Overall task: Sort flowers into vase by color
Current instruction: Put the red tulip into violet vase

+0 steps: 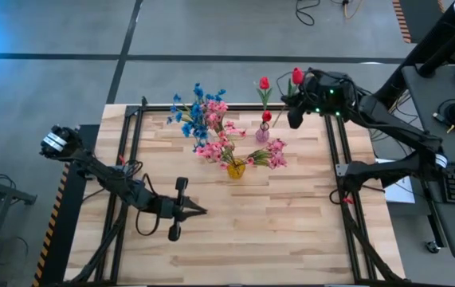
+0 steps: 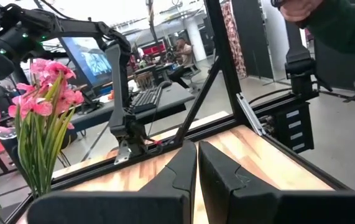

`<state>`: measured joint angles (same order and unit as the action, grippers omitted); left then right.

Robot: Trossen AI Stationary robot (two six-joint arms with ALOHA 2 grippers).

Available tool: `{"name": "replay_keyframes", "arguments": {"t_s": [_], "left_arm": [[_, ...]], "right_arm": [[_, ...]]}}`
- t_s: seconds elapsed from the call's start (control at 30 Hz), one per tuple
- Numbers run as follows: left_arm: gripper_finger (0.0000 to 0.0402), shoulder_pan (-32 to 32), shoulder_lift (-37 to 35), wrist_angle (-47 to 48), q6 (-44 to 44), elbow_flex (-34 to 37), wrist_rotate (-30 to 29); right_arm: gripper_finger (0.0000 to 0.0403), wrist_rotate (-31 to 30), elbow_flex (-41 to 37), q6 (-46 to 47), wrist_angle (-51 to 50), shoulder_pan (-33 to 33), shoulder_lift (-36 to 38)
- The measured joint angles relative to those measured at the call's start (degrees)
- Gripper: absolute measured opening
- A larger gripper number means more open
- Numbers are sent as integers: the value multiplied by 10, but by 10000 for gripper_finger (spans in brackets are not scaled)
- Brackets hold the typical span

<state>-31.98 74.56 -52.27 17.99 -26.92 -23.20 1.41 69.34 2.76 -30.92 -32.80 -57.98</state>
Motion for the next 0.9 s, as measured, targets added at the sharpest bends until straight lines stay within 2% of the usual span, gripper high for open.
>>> {"name": "replay_keyframes", "arguments": {"t_s": [0.33,0.9], "left_arm": [[0,0,0,0,-3,1,-3],[0,0,0,0,-5,1,-3]], "right_arm": [[13,1,-66,-12,108,0,9],[13,1,-119,-16,156,0,16]]}}
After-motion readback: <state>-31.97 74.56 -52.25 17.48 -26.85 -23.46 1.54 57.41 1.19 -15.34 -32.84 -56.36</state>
